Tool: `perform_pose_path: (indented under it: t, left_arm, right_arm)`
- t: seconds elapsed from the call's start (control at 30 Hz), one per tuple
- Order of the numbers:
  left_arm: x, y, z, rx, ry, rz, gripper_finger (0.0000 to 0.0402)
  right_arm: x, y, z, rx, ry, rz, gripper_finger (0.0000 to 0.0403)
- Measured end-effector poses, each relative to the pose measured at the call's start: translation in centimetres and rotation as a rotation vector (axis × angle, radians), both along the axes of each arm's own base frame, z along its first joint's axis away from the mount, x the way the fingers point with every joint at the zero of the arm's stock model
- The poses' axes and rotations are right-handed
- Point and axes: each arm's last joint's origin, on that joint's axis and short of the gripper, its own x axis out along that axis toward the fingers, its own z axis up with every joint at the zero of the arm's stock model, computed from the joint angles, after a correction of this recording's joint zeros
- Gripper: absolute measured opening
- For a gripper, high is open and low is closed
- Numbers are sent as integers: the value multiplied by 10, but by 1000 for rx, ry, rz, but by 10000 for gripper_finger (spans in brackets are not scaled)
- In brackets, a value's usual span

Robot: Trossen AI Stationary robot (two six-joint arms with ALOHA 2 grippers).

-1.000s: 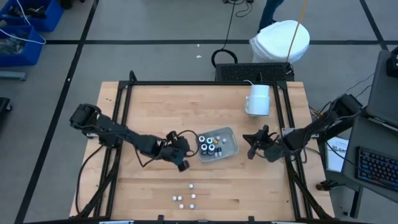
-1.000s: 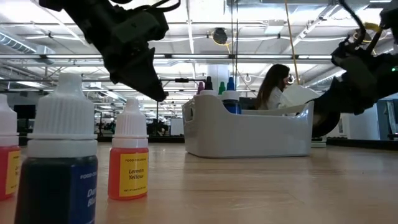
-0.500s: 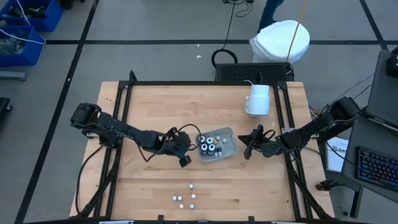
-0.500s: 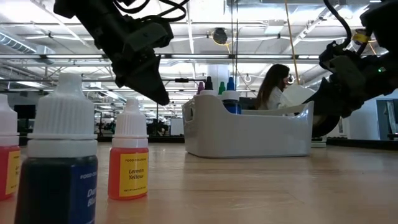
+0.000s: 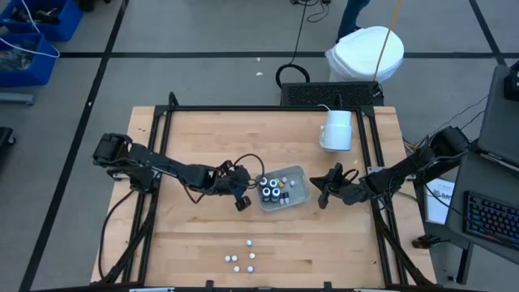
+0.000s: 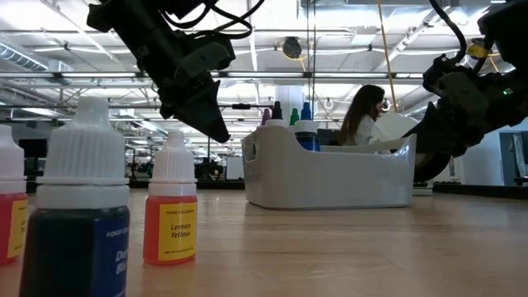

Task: Pick & Place food coloring
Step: Adjust the gray bin

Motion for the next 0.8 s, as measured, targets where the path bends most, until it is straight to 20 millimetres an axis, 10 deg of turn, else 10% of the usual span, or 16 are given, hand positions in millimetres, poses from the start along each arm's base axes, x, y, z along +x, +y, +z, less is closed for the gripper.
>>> perform_pose_path:
  t: [0.8]
  left_arm:
    - [18,21,-24,-7,14,-9,11]
  right_arm:
    - [7,15,-12,128,14,174,0]
